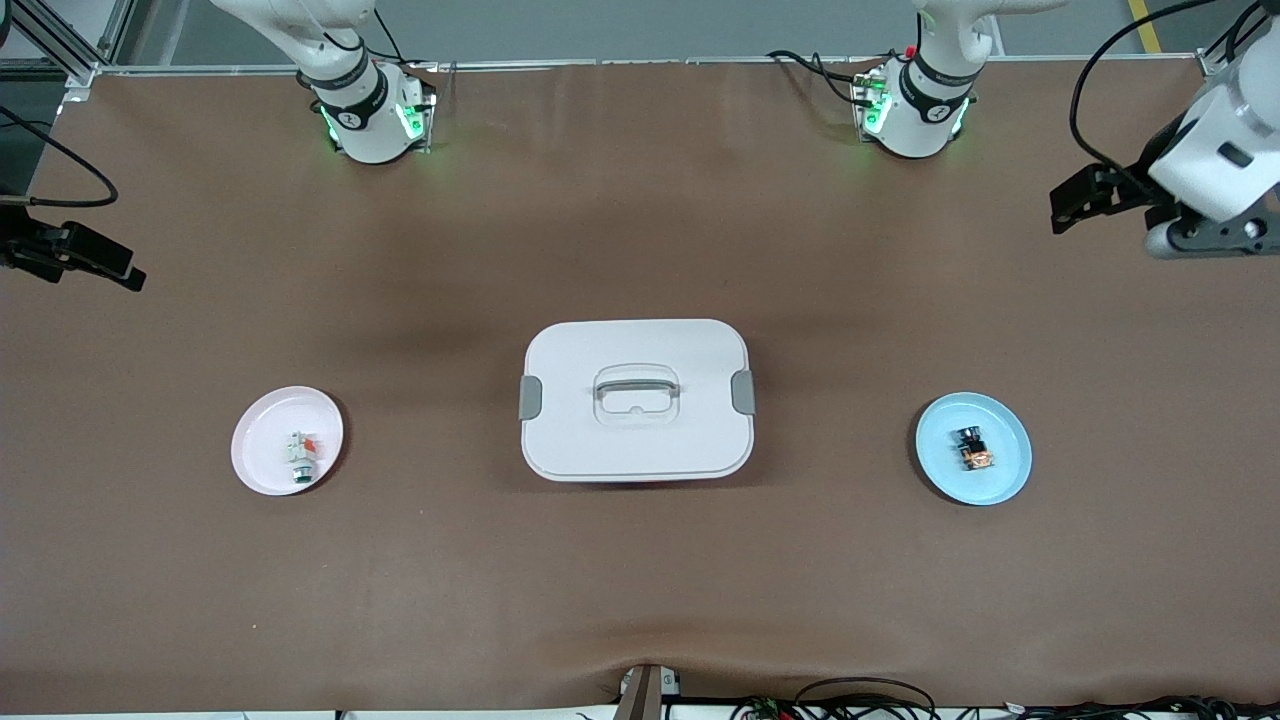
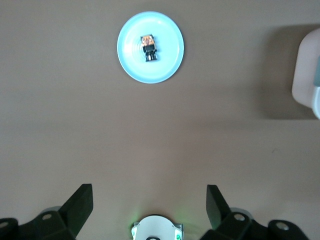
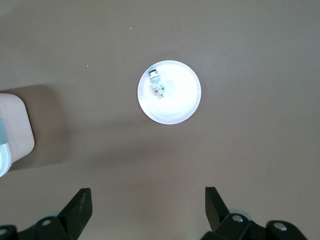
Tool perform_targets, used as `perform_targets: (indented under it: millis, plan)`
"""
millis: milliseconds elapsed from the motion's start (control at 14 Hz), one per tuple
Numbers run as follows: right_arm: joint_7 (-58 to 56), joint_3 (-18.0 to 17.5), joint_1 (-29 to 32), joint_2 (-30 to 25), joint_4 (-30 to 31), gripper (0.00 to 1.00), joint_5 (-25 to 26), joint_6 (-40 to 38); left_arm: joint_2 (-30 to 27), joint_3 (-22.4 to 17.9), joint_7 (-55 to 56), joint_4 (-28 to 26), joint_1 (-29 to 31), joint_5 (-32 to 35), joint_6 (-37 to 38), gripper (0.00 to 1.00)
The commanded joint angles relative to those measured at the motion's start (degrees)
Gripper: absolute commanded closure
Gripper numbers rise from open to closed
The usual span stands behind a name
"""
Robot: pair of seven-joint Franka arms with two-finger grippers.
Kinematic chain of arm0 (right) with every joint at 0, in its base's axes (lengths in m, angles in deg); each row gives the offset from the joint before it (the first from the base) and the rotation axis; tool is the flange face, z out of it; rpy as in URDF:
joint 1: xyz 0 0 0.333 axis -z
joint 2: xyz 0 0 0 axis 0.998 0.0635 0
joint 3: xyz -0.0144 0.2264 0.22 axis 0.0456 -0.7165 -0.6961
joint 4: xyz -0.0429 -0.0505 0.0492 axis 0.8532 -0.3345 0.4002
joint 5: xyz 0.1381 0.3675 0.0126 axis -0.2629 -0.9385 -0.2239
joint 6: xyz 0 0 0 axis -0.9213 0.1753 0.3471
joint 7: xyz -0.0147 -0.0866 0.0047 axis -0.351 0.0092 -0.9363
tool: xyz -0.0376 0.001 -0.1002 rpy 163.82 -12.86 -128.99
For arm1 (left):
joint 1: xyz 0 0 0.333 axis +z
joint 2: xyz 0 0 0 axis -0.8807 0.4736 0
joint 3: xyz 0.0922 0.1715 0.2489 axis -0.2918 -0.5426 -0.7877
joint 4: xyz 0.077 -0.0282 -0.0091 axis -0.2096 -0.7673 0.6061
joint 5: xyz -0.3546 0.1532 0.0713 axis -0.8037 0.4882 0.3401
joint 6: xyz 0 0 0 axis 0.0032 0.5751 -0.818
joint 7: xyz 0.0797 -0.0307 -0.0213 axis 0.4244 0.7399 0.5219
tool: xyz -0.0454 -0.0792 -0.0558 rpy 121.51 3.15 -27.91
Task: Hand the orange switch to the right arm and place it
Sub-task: 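Move the left gripper down over the orange switch on the blue plate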
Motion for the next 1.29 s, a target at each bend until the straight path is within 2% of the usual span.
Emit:
perform_targets:
  millis: [0, 286, 643, 1214]
  plan:
    - [-0.23, -0.78, 0.99, -0.96, 0.97, 0.0, -0.89, 0.51, 2.44, -0.1, -2.19, -0.58, 1.82, -0.02, -0.11, 0.0]
    - [-0.24, -0.78, 1.08, -0.96, 1.06, 0.0, -0.89, 0.42, 2.71, -0.19, -6.32, -8.65, 3.24, 0.07, -9.93, 0.0]
    - [-0.24, -0.78, 0.99, -0.96, 1.06, 0.0, -0.89, 0.77, 3.5, -0.19, -24.04, -20.08, 4.55, -0.02, -29.0, 0.0]
    - [-0.15, -0.78, 0.9, -0.88, 1.06, 0.0, -0.89, 0.77, 15.79, -0.19, -53.4, -20.62, 8.59, 0.07, -41.75, 0.0]
